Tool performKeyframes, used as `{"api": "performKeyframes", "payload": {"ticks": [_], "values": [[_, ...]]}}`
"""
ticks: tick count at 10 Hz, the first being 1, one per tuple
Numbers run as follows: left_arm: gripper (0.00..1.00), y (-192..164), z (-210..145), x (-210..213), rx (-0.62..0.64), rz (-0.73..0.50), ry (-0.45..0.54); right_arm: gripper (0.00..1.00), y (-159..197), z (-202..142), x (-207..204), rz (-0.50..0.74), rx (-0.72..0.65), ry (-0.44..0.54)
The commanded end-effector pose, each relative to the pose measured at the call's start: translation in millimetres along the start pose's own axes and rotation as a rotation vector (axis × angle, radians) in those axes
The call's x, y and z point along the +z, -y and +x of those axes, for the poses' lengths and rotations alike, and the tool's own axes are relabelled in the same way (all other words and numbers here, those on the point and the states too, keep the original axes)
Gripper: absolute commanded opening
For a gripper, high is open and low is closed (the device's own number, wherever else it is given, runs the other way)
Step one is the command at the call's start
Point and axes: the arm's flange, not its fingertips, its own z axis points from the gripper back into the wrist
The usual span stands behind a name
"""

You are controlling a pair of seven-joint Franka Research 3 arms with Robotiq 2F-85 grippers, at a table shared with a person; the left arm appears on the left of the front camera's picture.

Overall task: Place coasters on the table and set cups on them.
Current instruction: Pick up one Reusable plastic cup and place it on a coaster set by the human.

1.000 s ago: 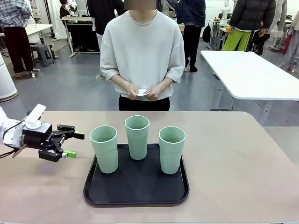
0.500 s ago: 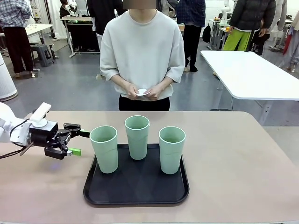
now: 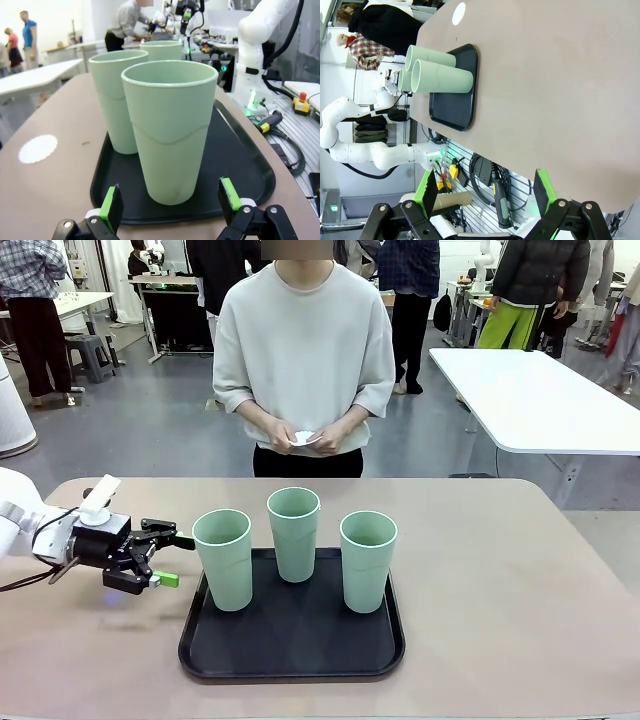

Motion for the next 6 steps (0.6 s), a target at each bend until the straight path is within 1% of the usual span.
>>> {"api": "performKeyframes", "payload": {"ticks": [1,6], "values": [[1.00,-1.3,-0.6,-9.0,-0.016,0.015,0.007,1.00,1.6,1.2,-0.4,0.018,0.003,0.010],[1.00,-2.7,2.2,-25.4,-0.008,-0.038,0.019,1.00,1.6,1.2,-0.4,0.018,0.003,0.010]]}}
